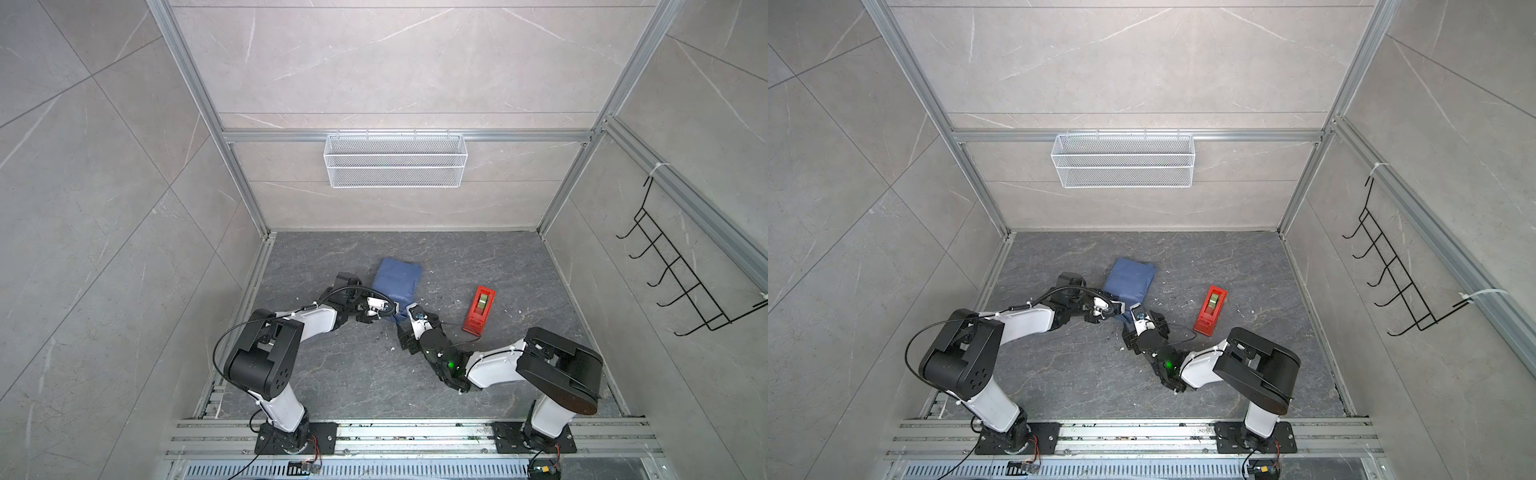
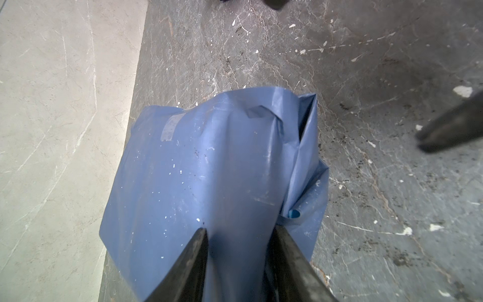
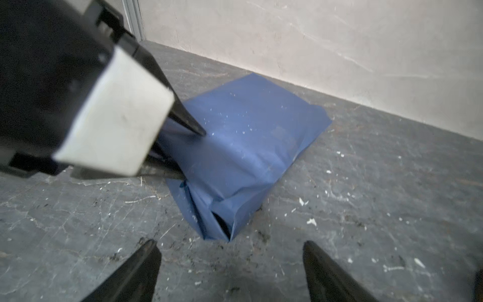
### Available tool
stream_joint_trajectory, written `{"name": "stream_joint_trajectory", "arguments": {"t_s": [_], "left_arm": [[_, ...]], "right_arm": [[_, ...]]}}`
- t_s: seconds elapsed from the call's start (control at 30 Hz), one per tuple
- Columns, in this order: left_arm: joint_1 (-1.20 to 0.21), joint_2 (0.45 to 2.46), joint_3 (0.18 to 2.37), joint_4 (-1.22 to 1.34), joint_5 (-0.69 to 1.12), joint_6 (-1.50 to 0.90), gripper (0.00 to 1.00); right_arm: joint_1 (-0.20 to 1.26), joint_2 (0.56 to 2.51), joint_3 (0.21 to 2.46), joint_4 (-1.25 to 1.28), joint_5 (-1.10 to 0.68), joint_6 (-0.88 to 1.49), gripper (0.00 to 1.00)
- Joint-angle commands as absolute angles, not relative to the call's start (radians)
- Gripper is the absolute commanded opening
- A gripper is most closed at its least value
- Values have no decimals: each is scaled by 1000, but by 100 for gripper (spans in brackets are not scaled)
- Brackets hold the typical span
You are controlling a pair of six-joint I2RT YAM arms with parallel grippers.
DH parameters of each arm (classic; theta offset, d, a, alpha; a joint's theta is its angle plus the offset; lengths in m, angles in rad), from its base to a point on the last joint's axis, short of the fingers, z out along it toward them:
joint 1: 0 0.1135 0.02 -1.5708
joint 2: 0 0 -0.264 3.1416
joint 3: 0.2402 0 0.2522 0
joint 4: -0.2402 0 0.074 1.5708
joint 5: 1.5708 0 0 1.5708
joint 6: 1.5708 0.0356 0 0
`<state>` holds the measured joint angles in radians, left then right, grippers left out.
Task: Wrap a gift box in wrapping paper
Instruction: Fifth fold the wrapping paper around the gift box.
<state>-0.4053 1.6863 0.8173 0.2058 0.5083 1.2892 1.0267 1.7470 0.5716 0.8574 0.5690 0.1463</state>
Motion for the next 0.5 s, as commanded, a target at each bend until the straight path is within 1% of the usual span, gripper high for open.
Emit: {"name": "stream_joint_trajectory", "arguments": {"t_s": [0.0, 0.17, 0.23, 0.3, 0.47], "left_arm": [[-415, 1732, 787, 24, 514, 1258, 43], [-414, 1724, 780, 24, 520, 1267, 43], [-415, 1729, 786, 22, 518, 1257, 43], [-414, 1721, 786, 21, 518, 1250, 43], [-416, 1728, 787, 22, 520, 1260, 43]], "right_arm": [[1041, 1823, 567, 882, 601, 274, 87], [1040, 1926, 620, 962, 533, 262, 88], [1039, 1953, 630, 1005, 535, 248, 89], [1036, 1963, 639, 1015, 559, 235, 91], [1017, 2024, 679, 1041, 529, 214, 91]]}}
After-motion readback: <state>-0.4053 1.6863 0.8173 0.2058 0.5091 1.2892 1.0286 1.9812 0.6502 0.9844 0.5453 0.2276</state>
